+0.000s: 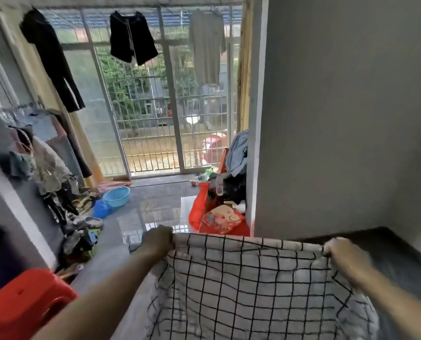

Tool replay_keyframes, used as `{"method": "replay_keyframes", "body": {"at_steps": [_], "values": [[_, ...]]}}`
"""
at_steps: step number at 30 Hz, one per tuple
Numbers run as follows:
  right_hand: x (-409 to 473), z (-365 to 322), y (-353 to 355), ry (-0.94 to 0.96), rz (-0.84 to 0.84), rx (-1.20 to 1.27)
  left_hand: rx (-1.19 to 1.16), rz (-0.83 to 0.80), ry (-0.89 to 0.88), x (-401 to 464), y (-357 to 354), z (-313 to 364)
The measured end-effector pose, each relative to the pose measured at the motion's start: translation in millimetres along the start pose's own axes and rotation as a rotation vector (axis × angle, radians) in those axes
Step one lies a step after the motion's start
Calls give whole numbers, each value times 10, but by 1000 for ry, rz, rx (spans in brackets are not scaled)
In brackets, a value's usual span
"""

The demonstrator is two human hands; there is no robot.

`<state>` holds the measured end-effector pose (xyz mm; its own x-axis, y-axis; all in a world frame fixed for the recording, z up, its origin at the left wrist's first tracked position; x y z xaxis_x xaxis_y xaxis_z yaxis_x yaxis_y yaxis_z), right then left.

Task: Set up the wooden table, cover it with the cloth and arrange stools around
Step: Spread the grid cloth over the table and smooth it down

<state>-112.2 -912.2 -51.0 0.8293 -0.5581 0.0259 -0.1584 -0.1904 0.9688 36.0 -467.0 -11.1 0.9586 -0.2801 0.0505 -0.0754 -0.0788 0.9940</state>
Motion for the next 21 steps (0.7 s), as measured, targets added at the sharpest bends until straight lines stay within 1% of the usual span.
{"method": "replay_keyframes", "body": {"at_steps": [2,4,7,11,14,16,20,21], "values": [[545,-96,327,122,144,26,-17,160,72,396,473,81],[826,-276,728,176,235,15,16,272,106,643,913,100],[1048,-494,1321,281,414,5,73,434,152,862,1565,55],[1224,-617,1858,332,622,61,114,659,152,888,2255,28],[1220,-574,2032,371,700,49,171,749,149,728,2473,-23],[1111,-528,2044,413,693,4,199,766,149,526,2499,-59],[655,-294,1896,403,686,87,218,822,96,-94,2340,-78],[485,-193,1789,443,704,76,224,822,71,-280,2221,-85]]}}
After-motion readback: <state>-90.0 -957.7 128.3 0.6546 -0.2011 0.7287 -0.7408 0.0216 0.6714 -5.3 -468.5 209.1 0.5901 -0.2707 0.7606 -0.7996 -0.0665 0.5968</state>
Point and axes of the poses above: each hand's wrist, its own x-axis towards the middle knuckle, its own y-axis out of the back of the hand, z = x × y, the point moved 1 cm from there along x, towards the middle knuckle, and after that the axes turned 7 degrees about z, right-handed, at the moved point
